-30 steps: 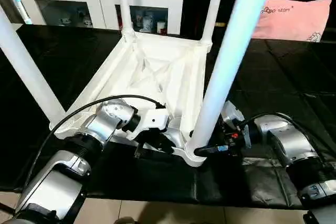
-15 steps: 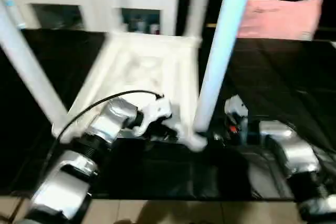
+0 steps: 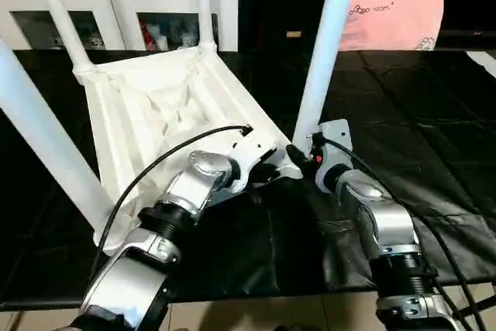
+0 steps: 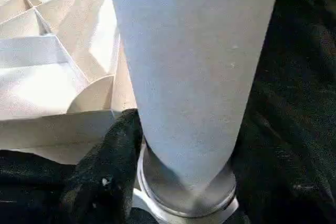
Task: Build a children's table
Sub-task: Rotate leg to tighten
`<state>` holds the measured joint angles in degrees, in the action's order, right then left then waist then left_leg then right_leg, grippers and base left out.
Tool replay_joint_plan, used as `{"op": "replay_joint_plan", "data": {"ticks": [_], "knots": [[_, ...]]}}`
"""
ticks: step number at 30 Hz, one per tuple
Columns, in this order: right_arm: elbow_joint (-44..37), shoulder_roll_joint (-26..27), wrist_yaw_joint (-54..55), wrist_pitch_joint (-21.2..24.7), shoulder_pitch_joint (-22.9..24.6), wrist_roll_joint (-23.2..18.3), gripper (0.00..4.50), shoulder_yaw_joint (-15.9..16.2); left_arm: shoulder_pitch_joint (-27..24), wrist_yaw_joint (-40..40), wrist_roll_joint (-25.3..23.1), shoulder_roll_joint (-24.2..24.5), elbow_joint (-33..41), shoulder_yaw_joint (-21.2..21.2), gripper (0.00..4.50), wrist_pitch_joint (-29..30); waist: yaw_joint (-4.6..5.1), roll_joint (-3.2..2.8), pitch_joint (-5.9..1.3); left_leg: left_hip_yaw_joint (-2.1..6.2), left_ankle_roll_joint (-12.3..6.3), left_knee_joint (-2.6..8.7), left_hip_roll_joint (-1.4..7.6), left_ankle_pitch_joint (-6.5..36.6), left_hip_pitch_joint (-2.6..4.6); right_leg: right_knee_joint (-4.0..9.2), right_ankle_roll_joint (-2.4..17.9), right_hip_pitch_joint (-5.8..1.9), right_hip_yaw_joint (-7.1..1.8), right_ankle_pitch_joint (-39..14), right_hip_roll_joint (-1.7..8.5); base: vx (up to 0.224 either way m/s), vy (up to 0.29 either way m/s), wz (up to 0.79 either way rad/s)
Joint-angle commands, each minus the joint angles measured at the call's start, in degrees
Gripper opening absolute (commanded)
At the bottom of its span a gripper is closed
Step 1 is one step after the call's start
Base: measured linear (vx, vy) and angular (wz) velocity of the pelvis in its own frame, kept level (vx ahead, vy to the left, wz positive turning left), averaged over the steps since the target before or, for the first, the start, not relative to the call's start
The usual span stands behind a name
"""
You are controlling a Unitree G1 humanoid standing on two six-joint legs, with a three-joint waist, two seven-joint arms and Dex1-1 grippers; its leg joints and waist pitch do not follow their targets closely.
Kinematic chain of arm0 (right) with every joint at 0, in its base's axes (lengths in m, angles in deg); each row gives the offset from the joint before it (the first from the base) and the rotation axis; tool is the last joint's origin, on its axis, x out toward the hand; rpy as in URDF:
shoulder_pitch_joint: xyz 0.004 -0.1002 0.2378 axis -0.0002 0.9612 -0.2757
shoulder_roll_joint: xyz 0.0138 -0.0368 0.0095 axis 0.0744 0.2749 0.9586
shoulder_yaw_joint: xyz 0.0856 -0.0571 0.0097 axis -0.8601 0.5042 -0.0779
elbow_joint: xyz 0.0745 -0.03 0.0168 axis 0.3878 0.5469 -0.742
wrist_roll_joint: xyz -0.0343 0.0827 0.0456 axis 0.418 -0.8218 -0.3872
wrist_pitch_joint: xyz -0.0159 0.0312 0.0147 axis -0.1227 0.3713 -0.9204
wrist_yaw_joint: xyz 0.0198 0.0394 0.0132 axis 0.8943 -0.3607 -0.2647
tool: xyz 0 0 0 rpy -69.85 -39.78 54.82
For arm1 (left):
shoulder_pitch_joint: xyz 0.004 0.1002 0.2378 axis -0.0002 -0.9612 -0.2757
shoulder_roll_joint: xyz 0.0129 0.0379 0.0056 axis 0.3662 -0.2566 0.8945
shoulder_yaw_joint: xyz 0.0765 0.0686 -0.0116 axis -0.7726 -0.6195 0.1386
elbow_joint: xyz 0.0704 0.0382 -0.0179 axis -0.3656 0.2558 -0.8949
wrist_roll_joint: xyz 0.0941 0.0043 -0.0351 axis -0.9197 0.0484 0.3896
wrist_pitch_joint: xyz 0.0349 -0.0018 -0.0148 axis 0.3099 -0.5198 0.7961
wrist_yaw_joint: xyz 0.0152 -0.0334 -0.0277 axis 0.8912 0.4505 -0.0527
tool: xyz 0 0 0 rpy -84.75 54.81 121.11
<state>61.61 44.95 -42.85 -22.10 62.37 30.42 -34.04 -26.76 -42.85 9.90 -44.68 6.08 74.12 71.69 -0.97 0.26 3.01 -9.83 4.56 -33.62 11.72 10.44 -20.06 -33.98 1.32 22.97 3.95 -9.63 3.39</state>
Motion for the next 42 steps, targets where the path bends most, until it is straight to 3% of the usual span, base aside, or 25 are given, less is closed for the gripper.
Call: {"op": "replay_joint_plan", "data": {"ticks": [1,5,8,11,12,13,15,17,18,19,20,21,24,25,27,29,31,32,33,34,35,37,38,40,42], "knots": [[0.46,1.48,-1.82,2.27,1.87,-1.09,2.92,2.70,1.21,0.82,0.01,-0.07,0.26,-0.18,0.00,-2.95,-0.14,0.00,-3.36,0.42,-1.83,4.04,0.72,14.91,-0.06,5.52,7.37,-2.61,-2.45,-22.39,3.95,0.000,0.000,0.00],[-3.61,-3.31,-7.01,0.56,4.60,-1.17,3.26,5.17,0.74,6.89,-0.38,2.52,-1.00,-1.75,0.00,-7.05,-0.48,0.02,-3.51,0.47,-1.97,4.02,0.70,12.68,-0.23,5.62,6.08,-3.04,-2.52,-22.26,4.05,0.000,0.000,0.00],[-8.73,-9.83,-16.01,-1.45,8.88,-3.45,3.41,5.86,0.60,12.86,-0.05,4.70,-2.19,-3.21,0.00,-12.05,-1.06,-0.27,-3.67,0.09,-3.05,3.76,0.85,11.56,-0.10,5.22,7.45,-3.03,-2.86,-17.21,4.00,0.000,0.000,0.00],[-12.73,-14.74,-22.58,-3.20,12.73,-6.47,3.72,3.43,0.40,18.42,-0.13,6.66,-3.16,-5.32,0.00,-16.74,-1.62,-0.45,-3.79,0.20,-3.85,3.79,0.94,10.64,-0.30,4.59,9.82,-3.48,-2.75,-12.48,4.04,0.000,0.000,0.00],[-14.97,-17.76,-26.02,-3.60,15.15,-8.18,3.86,1.40,0.47,21.27,-0.43,7.64,-4.03,-6.33,0.00,-18.87,-1.83,-0.94,-3.76,0.13,-3.95,3.72,1.01,11.29,-0.16,4.87,9.61,-3.46,-2.80,-12.99,4.07,0.000,0.000,0.00],[-15.88,-18.95,-27.39,-3.75,16.19,-8.99,3.86,0.35,0.51,22.54,-0.42,7.96,-4.34,-6.63,0.00,-19.79,-1.89,-0.66,-3.73,0.12,-4.26,3.71,0.97,11.39,-0.18,5.02,9.55,-3.60,-2.75,-13.11,4.04,0.000,0.000,0.00],[-18.73,-23.17,-31.61,-4.34,19.93,-11.96,4.15,-3.76,0.76,26.86,-0.63,8.86,-5.67,-7.57,0.00,-22.67,-2.60,-0.91,-3.67,0.03,-4.79,3.70,1.11,11.82,0.13,5.15,9.77,-3.47,-2.85,-13.50,3.99,0.000,0.000,0.00],[-19.40,-24.46,-32.60,-4.53,21.13,-12.87,4.24,-5.26,0.91,27.83,-0.94,9.13,-6.23,-7.91,0.00,-23.50,-2.68,-0.87,-3.63,0.09,-4.58,3.80,1.16,11.96,0.01,5.00,10.15,-3.53,-2.74,-14.15,4.08,0.000,0.000,0.00],[-19.98,-25.41,-33.36,-4.40,22.06,-13.87,4.31,-6.44,1.10,28.19,-1.18,9.26,-6.94,-8.00,0.00,-24.28,-2.71,-1.59,-3.60,0.20,-4.29,3.85,1.14,12.25,0.07,5.01,10.12,-3.51,-2.67,-14.79,4.11,0.000,0.000,0.00],[-20.52,-26.35,-34.14,-4.29,22.91,-14.92,4.31,-7.37,1.35,28.57,-1.29,9.36,-7.81,-8.03,0.00,-25.25,-2.50,-1.11,-3.53,0.13,-4.28,3.84,1.08,13.15,0.21,5.32,9.82,-3.46,-2.52,-16.24,4.01,0.000,0.000,0.00],[-20.70,-26.48,-34.26,-4.33,23.14,-15.10,4.41,-7.56,1.34,28.74,-1.23,9.37,-7.93,-8.01,0.00,-25.45,-2.58,-1.05,-3.48,0.14,-4.28,3.83,1.00,13.58,0.21,5.56,9.28,-3.48,-2.43,-18.20,4.03,0.000,0.000,0.00],[-22.21,-26.89,-34.24,-4.88,24.65,-16.07,4.41,-8.80,1.07,29.69,-0.45,9.47,-8.16,-7.61,0.00,-26.52,-2.48,-1.50,-3.45,0.15,-4.14,3.86,1.04,14.06,0.30,5.80,9.04,-3.37,-2.40,-19.42,4.01,0.000,0.000,0.00],[-24.31,-25.03,-29.63,-6.30,25.63,-14.59,4.41,-9.10,-0.36,28.37,1.31,9.68,-6.41,-5.94,0.00,-26.83,-2.46,-0.76,-3.60,0.15,-4.25,3.79,0.97,12.84,0.05,5.60,8.67,-3.43,-2.43,-19.51,4.00,0.000,0.000,0.00],[-24.42,-24.52,-28.17,-6.86,25.60,-13.75,4.41,-8.90,-0.65,27.78,1.74,9.66,-6.05,-5.38,0.00,-26.73,-2.43,-1.03,-3.71,0.26,-3.98,3.87,1.03,11.69,-0.10,5.28,8.82,-3.41,-2.40,-18.80,4.15,0.000,0.000,0.00],[-25.84,-22.48,-24.94,-5.05,26.48,-13.18,4.47,-7.41,-4.06,28.30,6.01,10.40,-0.84,-1.96,0.27,-23.84,-2.10,0.05,-3.67,0.11,-4.04,3.85,0.98,11.09,-0.22,5.11,8.75,-3.39,-2.33,-19.42,4.06,0.000,0.000,0.00],[-27.20,-21.97,-25.32,-4.56,27.64,-13.79,4.50,-6.72,-6.61,29.03,7.84,11.42,3.45,-0.92,0.46,-21.93,-2.15,-0.78,-3.76,0.13,-4.39,3.86,1.22,10.55,-0.09,5.15,8.97,-3.11,-2.45,-19.33,4.18,0.000,0.000,0.00],[-28.56,-21.30,-25.83,-4.80,28.86,-14.41,4.50,-5.97,-10.03,29.59,10.20,12.74,9.42,0.25,0.64,-19.23,-2.00,0.86,-3.70,0.01,-4.79,3.96,1.54,10.40,-0.35,4.72,8.96,-3.07,-2.50,-17.89,4.20,0.000,0.000,0.00],[-28.56,-21.30,-25.83,-4.80,28.86,-14.41,4.50,-5.97,-10.03,29.59,10.20,12.74,9.42,0.25,0.68,-19.23,-2.09,0.34,-3.63,0.14,-4.78,4.04,1.50,10.40,-0.42,4.52,8.91,-3.07,-2.50,-18.36,4.30,0.000,0.000,0.00],[-29.19,-19.76,-25.12,-4.89,29.01,-15.89,4.50,-6.06,-15.89,26.99,13.65,14.01,19.84,3.29,0.84,-14.18,-2.09,0.75,-3.76,0.26,-4.19,4.15,1.95,10.61,-0.29,4.09,8.99,-3.17,-2.56,-18.64,4.77,0.000,0.000,0.00],[-29.02,-19.17,-24.30,-5.20,28.79,-15.80,4.50,-5.90,-17.72,25.41,14.75,14.08,22.72,4.64,0.94,-12.74,-1.92,0.83,-3.50,0.25,-4.41,4.34,1.91,10.56,-0.57,4.39,8.92,-3.03,-2.52,-19.15,4.66,0.000,0.000,0.00],[-29.02,-19.17,-24.30,-5.20,28.79,-15.80,4.50,-5.90,-17.72,25.41,14.75,14.08,22.72,4.64,0.94,-12.74,-1.55,0.43,-3.32,0.07,-4.20,4.32,1.81,11.27,-0.35,4.84,8.85,-2.55,-2.46,-19.87,4.27,0.000,0.000,0.00],[-28.19,-17.96,-22.04,-6.36,28.24,-14.17,4.50,-4.36,-22.93,19.07,17.38,12.78,30.19,8.78,1.10,-8.48,-1.33,0.87,-3.36,0.11,-3.46,4.30,1.89,11.67,-0.25,4.44,8.75,-2.61,-2.58,-18.95,4.18,0.000,0.000,0.00],[-28.00,-17.33,-20.58,-6.86,28.37,-13.01,4.50,-3.90,-25.82,14.61,17.18,11.28,33.90,10.67,1.21,-7.37,-1.06,1.04,-2.94,0.03,-3.41,4.46,1.83,12.81,-0.28,4.90,8.80,-2.38,-2.50,-20.10,4.09,0.000,0.000,0.00],[-28.02,-16.10,-18.41,-7.04,28.60,-12.26,4.50,-3.78,-29.10,9.70,17.22,9.38,38.18,12.72,1.33,-5.91,-0.76,1.53,-2.87,-0.01,-2.63,4.37,1.89,14.67,-0.25,5.08,7.67,-2.39,-2.50,-23.80,4.18,0.000,0.000,0.00],[-28.12,-14.50,-15.88,-7.34,28.89,-11.34,4.50,-3.45,-32.33,4.04,16.64,7.41,42.08,15.08,1.48,-4.89,-0.89,1.56,-2.65,0.00,-2.69,4.25,1.35,15.44,-0.17,6.13,4.64,-1.95,-2.49,-29.25,4.02,0.000,0.000,0.00]]}}
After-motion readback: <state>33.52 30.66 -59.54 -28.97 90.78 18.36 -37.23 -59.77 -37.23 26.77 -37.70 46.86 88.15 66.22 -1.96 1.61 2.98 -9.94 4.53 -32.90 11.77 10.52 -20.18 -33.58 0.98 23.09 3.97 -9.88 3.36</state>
